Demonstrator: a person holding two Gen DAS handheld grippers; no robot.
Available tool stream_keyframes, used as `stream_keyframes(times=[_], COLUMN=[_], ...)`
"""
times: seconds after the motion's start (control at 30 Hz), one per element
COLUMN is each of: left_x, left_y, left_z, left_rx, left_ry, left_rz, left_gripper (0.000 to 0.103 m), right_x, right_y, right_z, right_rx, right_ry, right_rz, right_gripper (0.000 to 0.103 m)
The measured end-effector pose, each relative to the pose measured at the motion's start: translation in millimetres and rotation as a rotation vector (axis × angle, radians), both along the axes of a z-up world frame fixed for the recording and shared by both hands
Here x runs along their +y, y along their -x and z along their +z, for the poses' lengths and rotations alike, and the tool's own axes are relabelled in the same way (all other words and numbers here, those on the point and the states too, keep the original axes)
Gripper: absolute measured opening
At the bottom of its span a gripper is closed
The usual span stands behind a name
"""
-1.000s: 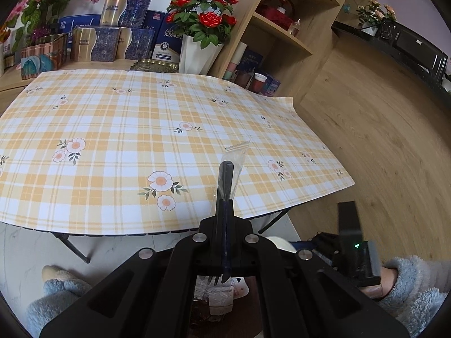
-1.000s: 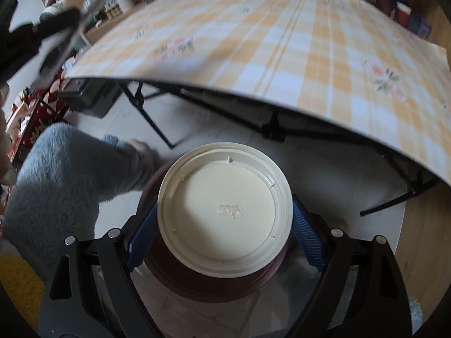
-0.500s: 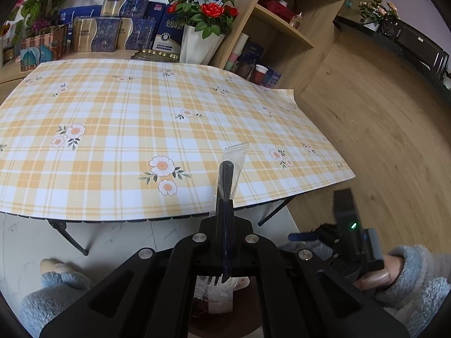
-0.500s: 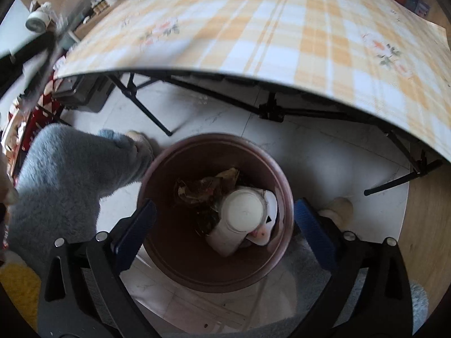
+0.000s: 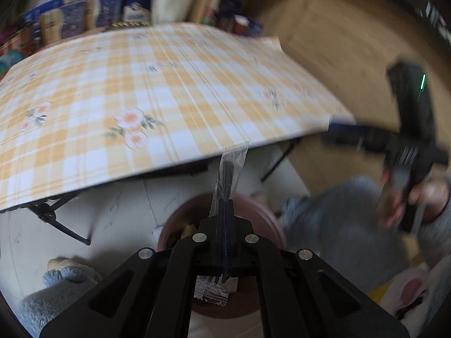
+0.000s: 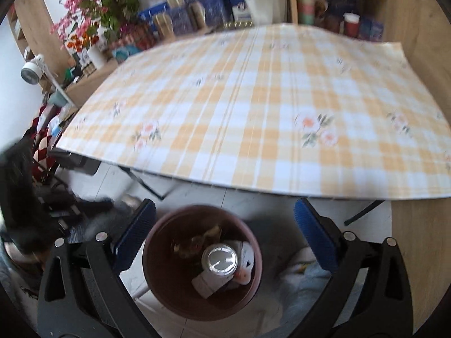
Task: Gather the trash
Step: 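Open the left tool over the brown bin to drop the black spoon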
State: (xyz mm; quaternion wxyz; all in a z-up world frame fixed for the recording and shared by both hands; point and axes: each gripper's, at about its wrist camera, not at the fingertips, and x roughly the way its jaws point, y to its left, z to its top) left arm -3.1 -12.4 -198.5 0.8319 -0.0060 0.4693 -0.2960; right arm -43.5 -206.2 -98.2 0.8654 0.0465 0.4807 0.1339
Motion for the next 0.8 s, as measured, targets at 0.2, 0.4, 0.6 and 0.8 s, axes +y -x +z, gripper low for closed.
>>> stream_keyframes(times=[0.2,0.4,0.6,0.8], left_x=[-34,-48,-48,-41], left_y=[-4,-12,-21,-19], left_z=[-46,-91,-118,-81], left_rx=[0.105,0.23,0.299,0.165], left_ry=[-0.152,-0.237,-0.29,-0.206], left_rz=[-0.125,-0.15,-0.126,-0.074], left_gripper=[0.0,0.0,0.005,0.072], right_x=[-14,-23,-27,-27], right_y=[-5,-1,1,3], right_z=[27,35,34,43], right_rx=[-0.061,-0.085,-0.077,-0.096], right_ry=[-0.018,-0.018,-0.022,-0.015], right_rz=[-0.039,-0.055,-0.071,-0.08], right_gripper=[0.097,0.097,0.097,0.097])
